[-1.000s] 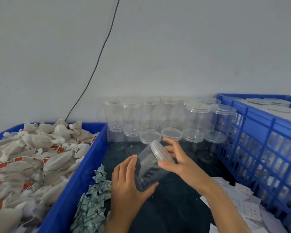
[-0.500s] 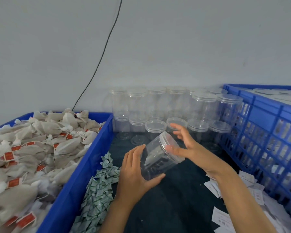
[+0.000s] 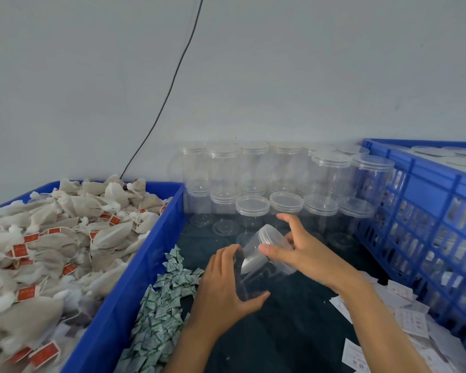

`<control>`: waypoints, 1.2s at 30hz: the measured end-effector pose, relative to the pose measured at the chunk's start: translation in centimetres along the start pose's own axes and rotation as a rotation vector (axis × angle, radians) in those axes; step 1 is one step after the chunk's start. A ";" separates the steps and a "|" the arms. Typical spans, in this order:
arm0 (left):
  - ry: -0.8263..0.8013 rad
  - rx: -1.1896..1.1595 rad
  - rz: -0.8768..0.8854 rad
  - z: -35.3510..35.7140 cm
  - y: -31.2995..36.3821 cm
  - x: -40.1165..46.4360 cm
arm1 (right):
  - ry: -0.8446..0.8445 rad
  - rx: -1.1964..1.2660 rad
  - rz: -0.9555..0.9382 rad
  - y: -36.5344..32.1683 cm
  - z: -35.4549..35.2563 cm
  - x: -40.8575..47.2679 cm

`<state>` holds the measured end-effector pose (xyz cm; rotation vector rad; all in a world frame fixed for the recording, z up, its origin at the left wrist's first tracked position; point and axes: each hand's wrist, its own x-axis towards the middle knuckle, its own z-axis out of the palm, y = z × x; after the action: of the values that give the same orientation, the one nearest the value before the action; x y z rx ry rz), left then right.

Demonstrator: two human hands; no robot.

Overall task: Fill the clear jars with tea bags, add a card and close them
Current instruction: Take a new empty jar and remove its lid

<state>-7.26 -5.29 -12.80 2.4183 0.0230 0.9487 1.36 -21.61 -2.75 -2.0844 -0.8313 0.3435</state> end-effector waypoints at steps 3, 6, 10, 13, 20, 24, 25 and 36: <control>-0.124 -0.147 -0.093 -0.7 -0.2 -0.1 | -0.052 0.029 -0.068 0.6 -0.6 0.1; -0.339 -0.549 -0.234 -1.1 -0.1 0.1 | -0.139 0.146 -0.098 1.4 -2.0 -0.1; -0.563 -1.006 -0.392 -1.5 0.2 0.4 | -0.263 0.322 -0.180 2.7 -2.7 0.0; -0.810 -1.211 -0.420 -1.6 -0.1 0.4 | -0.367 0.591 -0.300 3.6 -1.7 0.3; -1.058 -1.398 -0.423 -1.3 -1.2 0.6 | -0.473 0.909 -0.423 4.9 0.1 1.5; -1.067 -1.476 -0.420 -1.4 -1.8 0.7 | -0.448 1.084 -0.468 5.4 0.4 1.7; -1.062 -1.519 -0.423 -1.4 -2.0 0.8 | -0.421 1.172 -0.470 5.5 0.1 1.6; -0.422 -1.001 -0.557 -0.4 -0.7 0.5 | -0.071 1.034 0.353 6.9 -0.5 2.8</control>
<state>-6.97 -4.43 -12.58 1.4853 0.0504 0.0971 6.71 -22.95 -7.81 -1.2177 -0.1995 0.8336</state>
